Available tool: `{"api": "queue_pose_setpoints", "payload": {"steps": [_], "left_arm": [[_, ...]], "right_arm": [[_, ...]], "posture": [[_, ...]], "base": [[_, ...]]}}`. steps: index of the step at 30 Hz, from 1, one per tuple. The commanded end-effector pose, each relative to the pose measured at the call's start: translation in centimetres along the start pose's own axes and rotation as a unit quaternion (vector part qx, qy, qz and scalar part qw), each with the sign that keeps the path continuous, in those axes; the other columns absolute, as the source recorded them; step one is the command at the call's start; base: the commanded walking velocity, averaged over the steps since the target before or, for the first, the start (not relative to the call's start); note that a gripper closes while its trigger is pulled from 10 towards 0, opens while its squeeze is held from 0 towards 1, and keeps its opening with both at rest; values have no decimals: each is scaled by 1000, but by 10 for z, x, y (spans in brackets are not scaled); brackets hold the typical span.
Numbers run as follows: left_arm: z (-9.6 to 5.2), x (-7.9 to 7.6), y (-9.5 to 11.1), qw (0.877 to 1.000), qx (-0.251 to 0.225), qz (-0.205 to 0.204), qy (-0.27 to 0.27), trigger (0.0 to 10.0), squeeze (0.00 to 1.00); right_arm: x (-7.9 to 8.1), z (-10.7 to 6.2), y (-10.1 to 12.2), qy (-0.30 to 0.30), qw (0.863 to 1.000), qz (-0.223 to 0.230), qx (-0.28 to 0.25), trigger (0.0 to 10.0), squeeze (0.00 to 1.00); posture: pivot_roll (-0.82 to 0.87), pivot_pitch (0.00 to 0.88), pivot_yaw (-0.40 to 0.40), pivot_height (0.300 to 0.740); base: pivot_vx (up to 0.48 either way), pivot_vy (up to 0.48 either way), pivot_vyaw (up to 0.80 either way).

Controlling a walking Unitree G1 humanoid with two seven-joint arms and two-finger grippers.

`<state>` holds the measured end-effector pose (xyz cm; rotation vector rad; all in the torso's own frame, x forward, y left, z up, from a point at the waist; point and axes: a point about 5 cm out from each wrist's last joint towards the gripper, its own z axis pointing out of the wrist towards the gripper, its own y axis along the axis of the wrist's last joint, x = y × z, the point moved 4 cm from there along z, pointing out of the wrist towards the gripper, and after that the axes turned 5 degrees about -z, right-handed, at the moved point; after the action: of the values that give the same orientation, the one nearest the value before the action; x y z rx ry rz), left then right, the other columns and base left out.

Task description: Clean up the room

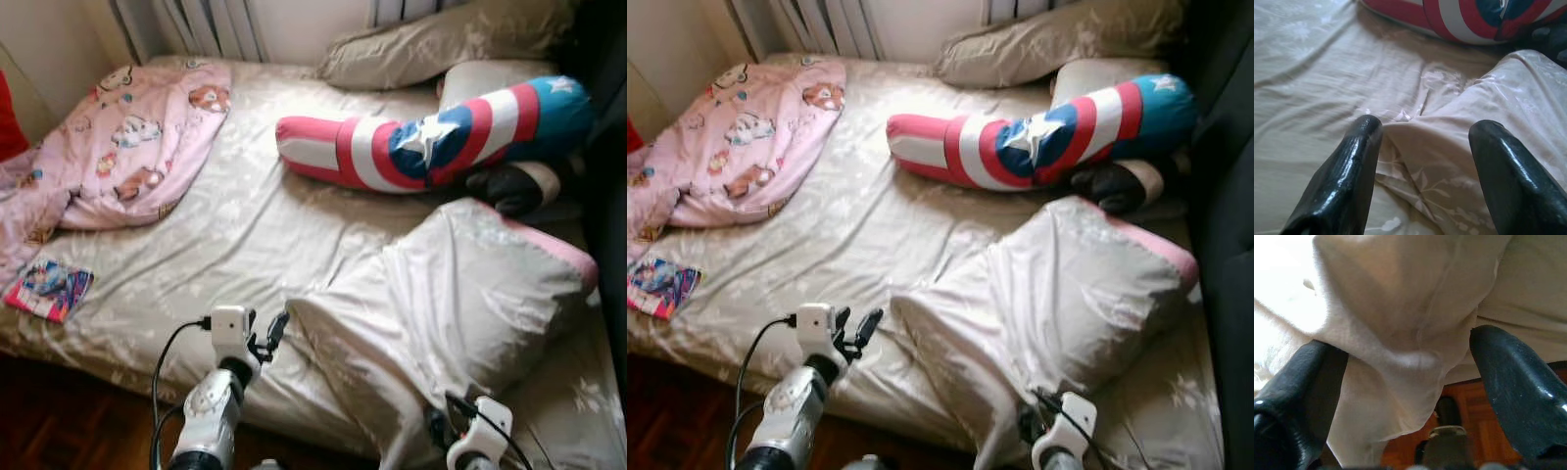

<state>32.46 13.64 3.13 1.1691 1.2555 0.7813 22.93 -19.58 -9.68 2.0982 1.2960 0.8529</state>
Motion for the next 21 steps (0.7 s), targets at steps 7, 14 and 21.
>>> {"api": "queue_pose_setpoints", "payload": {"steps": [7, 14, 21], "left_arm": [[-16, -11, 28, 999, -29, 7, -12, 10000, 0], [-20, -16, 44, 999, -36, 9, -11, 10000, 0], [-28, -20, 47, 1000, -19, 3, -11, 10000, 0]], "right_arm": [[14, -1, -7, 23, 999, 33, 2, 10000, 0], [21, 1, -2, 29, 999, 22, -5, 10000, 0], [10, 1, 4, 2, 999, 30, -18, 5451, 0]], "posture": [[229, 272, 78, 736], [243, 287, 86, 736], [255, 301, 94, 736]], "base": [[0, 0, 0], [0, 0, 0], [0, 0, 0]]}}
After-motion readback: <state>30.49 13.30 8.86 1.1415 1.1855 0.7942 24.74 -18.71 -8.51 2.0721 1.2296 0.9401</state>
